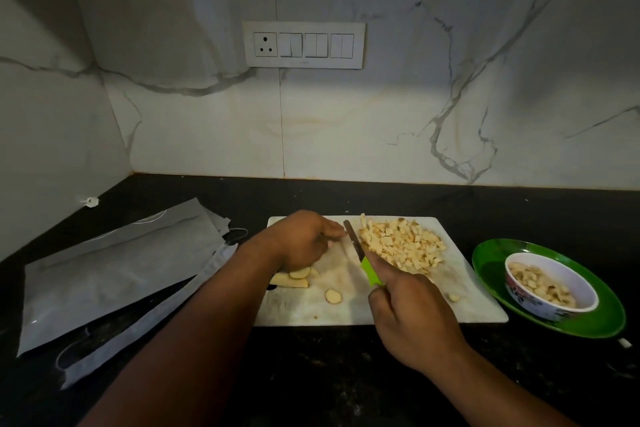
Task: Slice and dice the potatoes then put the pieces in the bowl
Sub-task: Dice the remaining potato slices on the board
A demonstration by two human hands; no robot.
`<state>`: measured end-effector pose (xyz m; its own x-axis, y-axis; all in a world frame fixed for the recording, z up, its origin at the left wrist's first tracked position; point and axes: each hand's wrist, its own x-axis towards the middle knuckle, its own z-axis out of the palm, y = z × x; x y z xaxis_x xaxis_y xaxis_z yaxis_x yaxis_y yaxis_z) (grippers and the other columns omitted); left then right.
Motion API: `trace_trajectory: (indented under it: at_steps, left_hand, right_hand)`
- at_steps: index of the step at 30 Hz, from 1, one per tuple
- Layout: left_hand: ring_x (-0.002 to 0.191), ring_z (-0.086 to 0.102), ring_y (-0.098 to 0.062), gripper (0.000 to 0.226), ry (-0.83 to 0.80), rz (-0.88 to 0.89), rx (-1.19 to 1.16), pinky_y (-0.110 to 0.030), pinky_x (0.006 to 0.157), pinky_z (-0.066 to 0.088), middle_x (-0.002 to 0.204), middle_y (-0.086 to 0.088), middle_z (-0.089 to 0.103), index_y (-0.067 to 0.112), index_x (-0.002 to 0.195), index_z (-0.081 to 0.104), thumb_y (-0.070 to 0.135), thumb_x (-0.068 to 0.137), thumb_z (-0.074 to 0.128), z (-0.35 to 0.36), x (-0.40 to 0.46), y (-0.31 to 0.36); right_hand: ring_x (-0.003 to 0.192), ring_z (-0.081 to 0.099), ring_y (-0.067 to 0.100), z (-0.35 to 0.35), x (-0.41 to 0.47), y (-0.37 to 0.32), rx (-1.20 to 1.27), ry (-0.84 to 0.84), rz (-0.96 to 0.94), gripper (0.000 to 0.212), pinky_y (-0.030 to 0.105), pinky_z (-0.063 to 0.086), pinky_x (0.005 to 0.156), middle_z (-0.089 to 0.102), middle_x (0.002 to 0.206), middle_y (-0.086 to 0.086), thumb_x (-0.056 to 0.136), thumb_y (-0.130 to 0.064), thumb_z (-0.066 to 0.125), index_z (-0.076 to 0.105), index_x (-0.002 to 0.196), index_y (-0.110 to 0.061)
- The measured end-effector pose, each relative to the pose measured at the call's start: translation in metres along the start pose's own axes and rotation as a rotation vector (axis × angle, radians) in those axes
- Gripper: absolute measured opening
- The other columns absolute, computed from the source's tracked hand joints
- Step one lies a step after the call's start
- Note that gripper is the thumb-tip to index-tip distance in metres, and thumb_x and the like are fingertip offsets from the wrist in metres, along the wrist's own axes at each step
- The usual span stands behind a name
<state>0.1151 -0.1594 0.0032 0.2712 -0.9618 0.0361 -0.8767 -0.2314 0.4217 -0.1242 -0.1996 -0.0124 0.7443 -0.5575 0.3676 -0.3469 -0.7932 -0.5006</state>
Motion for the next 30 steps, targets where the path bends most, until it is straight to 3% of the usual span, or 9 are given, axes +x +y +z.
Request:
trace_trajectory:
  at_steps: [4,9,12,16,24,30]
  left_hand:
    - [0.131,0.057,-0.014,0.037,0.072,-0.046,0.076,-0.036,0.113,0.046,0.145,0.006,0.062,0.029,0.138,0.066,0.025,0.102,0.062,-0.004,0.004,-0.001]
    - [0.111,0.066,-0.007,0.030,0.171,-0.138,0.033,-0.029,0.101,0.052,0.129,0.007,0.072,0.029,0.128,0.072,0.020,0.100,0.063,-0.015,-0.004,-0.018]
    - [0.110,0.062,-0.005,0.029,0.150,-0.186,0.006,-0.025,0.097,0.049,0.128,0.008,0.071,0.029,0.123,0.075,0.018,0.097,0.068,-0.022,-0.008,-0.030]
    - [0.109,0.059,-0.003,0.032,0.078,-0.216,-0.039,-0.022,0.097,0.043,0.129,0.010,0.070,0.026,0.125,0.075,0.021,0.093,0.076,-0.021,-0.012,-0.035]
    - [0.094,0.064,0.003,0.032,0.083,-0.204,-0.079,-0.017,0.084,0.048,0.105,0.016,0.072,0.029,0.109,0.080,0.032,0.079,0.090,-0.019,-0.009,-0.035]
    - [0.102,0.064,0.000,0.033,0.083,-0.097,-0.099,-0.025,0.098,0.052,0.113,0.015,0.074,0.029,0.114,0.078,0.035,0.083,0.087,-0.001,0.006,-0.010]
  right_hand:
    - [0.065,0.054,0.007,-0.001,0.001,0.001,-0.016,-0.001,0.018,0.059,0.030,0.046,0.063,0.063,0.073,-0.004,0.096,-0.029,0.041,0.031,0.154,-0.034]
    - [0.065,0.052,0.009,0.001,0.001,0.000,-0.082,-0.107,0.000,0.060,0.028,0.041,0.062,0.058,0.074,-0.008,0.098,-0.035,0.038,0.025,0.156,-0.035]
    - [0.075,0.057,0.015,0.005,-0.001,-0.002,-0.191,-0.143,-0.050,0.059,0.029,0.039,0.064,0.059,0.081,-0.006,0.097,-0.037,0.036,0.027,0.156,-0.034]
    - [0.091,0.062,0.020,0.001,0.001,0.003,-0.296,-0.064,0.050,0.059,0.030,0.042,0.069,0.068,0.100,0.001,0.095,-0.035,0.038,0.030,0.154,-0.032]
    - [0.073,0.053,0.015,0.005,0.003,0.003,-0.236,-0.061,0.013,0.062,0.029,0.044,0.064,0.066,0.089,-0.001,0.093,-0.037,0.037,0.029,0.154,-0.033]
    - [0.083,0.061,0.016,0.003,0.004,0.004,-0.227,-0.060,0.035,0.062,0.031,0.048,0.069,0.068,0.095,-0.002,0.095,-0.037,0.040,0.027,0.155,-0.033]
